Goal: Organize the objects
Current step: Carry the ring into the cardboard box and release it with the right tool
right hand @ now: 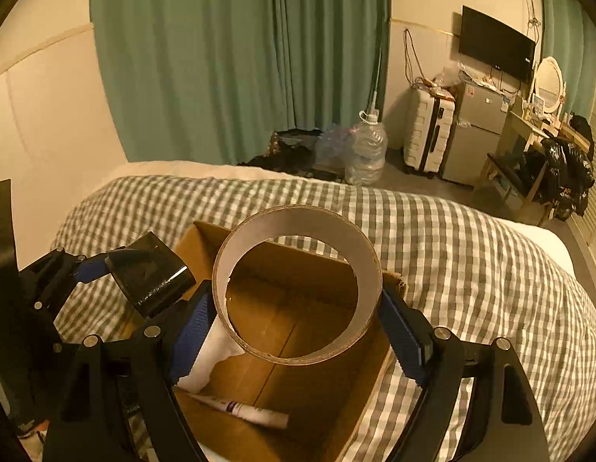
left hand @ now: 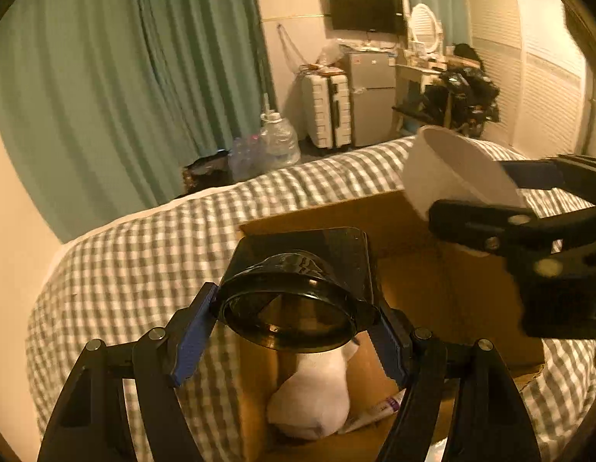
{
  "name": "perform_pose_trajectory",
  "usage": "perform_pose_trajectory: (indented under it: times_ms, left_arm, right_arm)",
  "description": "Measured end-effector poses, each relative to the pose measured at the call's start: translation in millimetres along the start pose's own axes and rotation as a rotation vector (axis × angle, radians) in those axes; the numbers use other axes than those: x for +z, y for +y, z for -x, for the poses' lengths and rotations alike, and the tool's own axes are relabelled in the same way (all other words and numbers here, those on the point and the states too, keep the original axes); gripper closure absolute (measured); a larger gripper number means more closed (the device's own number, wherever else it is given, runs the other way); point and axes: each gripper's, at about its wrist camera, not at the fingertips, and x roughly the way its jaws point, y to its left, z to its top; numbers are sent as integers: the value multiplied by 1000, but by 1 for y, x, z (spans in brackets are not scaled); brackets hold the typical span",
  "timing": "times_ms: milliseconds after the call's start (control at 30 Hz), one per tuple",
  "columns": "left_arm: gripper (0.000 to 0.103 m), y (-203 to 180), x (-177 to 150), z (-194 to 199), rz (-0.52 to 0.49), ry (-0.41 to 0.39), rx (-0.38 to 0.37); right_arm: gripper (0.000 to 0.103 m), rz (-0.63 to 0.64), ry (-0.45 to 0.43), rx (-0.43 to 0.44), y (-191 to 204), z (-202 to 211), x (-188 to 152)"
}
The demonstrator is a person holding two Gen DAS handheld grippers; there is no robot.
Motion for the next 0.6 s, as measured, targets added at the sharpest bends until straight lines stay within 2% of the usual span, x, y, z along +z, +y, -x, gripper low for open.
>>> perform_pose_trajectory:
  times_ms: [200, 400, 433, 467, 500, 600]
  left_arm:
    - [27, -5, -9, -15, -28, 18, -17]
    - [25, -4, -11, -13, -27, 14, -12]
    - [20, -3, -11, -11, -26, 15, -11]
    - [11, -2, -12, -7, -24, 15, -4]
    - [7, -1, -13, -2, -19, 13, 14]
    - [6, 1, -12, 18, -5, -2, 25]
  right_arm:
    - [20, -23, 43, 14, -4, -24, -12]
    - [18, -97, 71, 88, -12, -31, -18]
    - [13, -114, 63, 83, -14, -29, -18]
    - [12, -130, 59, 68, -17, -27, -18]
    - [11, -147, 52, 59, -20, -22, -17]
    - [11, -185, 43, 89, -28, -4, -15]
